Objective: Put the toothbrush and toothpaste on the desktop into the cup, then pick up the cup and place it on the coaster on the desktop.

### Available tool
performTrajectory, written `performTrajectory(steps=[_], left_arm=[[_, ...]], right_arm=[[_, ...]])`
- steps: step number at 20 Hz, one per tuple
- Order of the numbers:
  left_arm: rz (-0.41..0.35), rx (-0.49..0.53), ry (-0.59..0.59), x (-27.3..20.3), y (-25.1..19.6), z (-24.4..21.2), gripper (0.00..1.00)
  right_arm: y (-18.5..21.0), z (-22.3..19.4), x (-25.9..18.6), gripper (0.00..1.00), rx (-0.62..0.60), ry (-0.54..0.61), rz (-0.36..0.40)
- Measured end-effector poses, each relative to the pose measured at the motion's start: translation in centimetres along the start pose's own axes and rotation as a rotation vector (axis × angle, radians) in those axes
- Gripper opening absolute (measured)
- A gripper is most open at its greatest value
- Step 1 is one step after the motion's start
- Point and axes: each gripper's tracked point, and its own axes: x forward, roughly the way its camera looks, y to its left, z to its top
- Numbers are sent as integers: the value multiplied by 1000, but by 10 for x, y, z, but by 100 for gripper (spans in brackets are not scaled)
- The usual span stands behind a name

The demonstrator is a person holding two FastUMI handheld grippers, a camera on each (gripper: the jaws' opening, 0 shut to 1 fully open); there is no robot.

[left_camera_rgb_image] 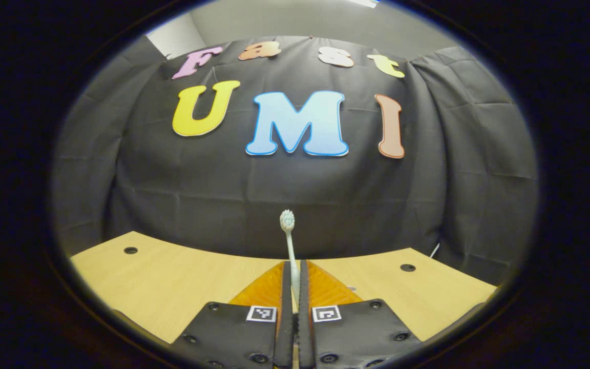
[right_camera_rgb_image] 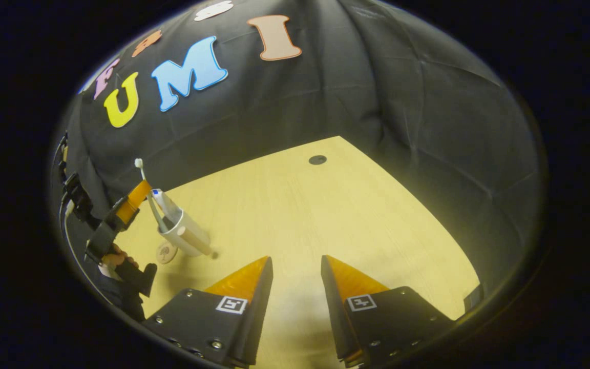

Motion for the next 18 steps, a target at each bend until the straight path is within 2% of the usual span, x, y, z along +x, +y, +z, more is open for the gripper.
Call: performTrajectory(steps=[1,2,3,6,7,10,15,18], left_arm=[[0,-4,2,-2,0,-1,11],[2,-7,4,0,-1,0,11],[-4,-12,4,-1,-2,-1,17],[0,-1,15,-5,0,-2,19],[4,5,20,-6,1,-2,23],[1,9,34,-11,4,0,23],[13,8,91,-34,15,0,25],[34,-9,154,-56,32,-3,25]], right_arm=[[2,1,1,56,-1,0,5],[5,1,2,54,-1,2,8],[7,2,3,54,0,3,13],[14,2,4,56,2,9,25],[17,3,4,56,3,9,31],[28,8,5,56,-2,9,56],[64,20,10,53,-49,19,144],[92,20,16,56,-126,52,210]])
